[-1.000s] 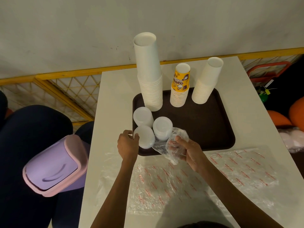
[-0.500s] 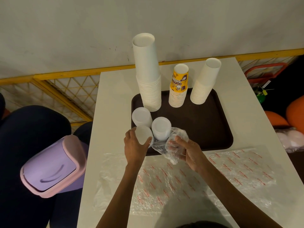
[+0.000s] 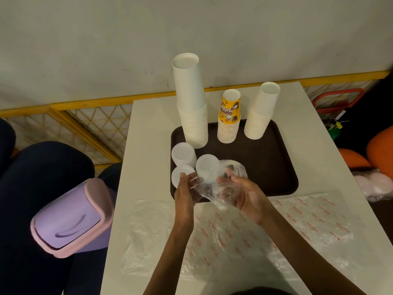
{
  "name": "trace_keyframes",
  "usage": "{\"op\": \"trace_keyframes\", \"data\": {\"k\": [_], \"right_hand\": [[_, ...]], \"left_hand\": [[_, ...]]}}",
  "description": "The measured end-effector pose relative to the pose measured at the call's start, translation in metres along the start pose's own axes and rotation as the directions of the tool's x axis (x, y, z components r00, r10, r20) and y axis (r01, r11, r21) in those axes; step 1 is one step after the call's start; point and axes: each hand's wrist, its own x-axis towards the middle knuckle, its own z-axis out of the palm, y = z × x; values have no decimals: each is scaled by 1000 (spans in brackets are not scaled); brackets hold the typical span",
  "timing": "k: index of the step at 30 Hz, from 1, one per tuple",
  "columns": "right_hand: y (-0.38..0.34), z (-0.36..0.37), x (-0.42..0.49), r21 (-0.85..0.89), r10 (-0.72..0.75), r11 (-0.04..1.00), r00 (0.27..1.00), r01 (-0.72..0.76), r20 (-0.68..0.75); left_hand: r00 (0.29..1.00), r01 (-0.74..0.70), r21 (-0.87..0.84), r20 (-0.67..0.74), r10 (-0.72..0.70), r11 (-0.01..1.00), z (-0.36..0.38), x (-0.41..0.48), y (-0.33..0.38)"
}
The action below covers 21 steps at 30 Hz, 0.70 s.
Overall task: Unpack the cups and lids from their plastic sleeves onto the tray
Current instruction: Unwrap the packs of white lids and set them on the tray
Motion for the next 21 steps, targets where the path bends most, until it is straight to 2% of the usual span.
{"op": "trace_keyframes", "data": {"k": [4,6,8,10,13,15,17,19,21], "right_hand": [[1,-3,-5,137,13,990,995,-26,100],[2,-2,-8,125,27,991,995,-39,99],[1,1,-12,47,34,998,999,-35,30],[-1,1,-16,-72,16,997,999,-19,-51],[-6,-1,-21,-192,-79,980,991,58,-104],[-9,1,-27,-218,-109,972,990,87,-91],[-8,8,-31,-319,-107,944,993,82,-60],[-4,16,-30,-470,-144,878,987,95,-70],[-1,19,-28,-536,-214,837,967,111,-134]], "left_hand": [[960,236,-70,172,-221,969,6,-8,-3],[939,289,-98,221,-262,952,10,-9,-5],[934,270,-93,267,-237,958,14,-10,-3],[957,180,-83,247,-155,980,16,-12,2],[992,-103,80,84,96,992,15,-11,7],[966,-260,174,50,255,950,16,-12,8],[930,-366,275,64,363,889,21,-17,10],[900,-429,360,93,425,829,27,-25,9],[878,-470,403,122,463,785,30,-31,10]]}}
